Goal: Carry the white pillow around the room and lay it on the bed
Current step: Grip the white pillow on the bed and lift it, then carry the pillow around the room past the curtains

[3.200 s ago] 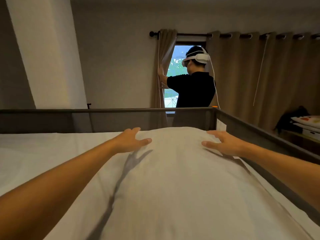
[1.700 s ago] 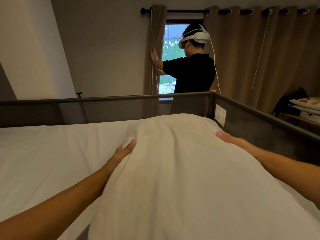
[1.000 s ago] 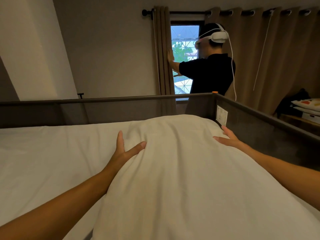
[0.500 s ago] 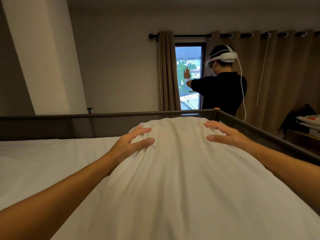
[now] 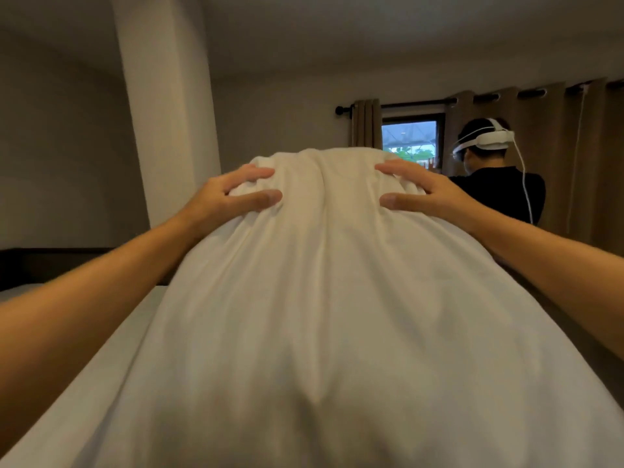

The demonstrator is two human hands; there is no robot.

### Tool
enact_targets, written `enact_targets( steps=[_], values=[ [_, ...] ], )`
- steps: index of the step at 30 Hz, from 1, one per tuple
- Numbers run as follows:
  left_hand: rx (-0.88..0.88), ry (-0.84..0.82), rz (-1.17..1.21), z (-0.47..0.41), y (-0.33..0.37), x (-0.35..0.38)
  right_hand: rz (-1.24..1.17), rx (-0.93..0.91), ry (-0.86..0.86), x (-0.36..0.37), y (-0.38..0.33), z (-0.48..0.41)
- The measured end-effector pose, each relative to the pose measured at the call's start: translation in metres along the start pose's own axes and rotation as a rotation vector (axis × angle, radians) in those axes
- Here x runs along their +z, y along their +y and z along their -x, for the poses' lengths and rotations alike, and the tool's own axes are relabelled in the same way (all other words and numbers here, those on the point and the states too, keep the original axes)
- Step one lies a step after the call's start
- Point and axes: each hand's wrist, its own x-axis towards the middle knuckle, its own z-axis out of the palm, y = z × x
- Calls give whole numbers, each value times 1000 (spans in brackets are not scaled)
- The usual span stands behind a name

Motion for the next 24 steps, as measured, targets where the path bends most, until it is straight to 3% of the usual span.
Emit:
enact_targets(
  steps=[10, 24],
  values=[
    [67, 323, -249, 48, 77, -114, -206, -292, -26, 42, -72, -63],
    [-113, 491, -548, 244, 112, -290, -452, -499, -290, 215, -246, -62]
  ],
)
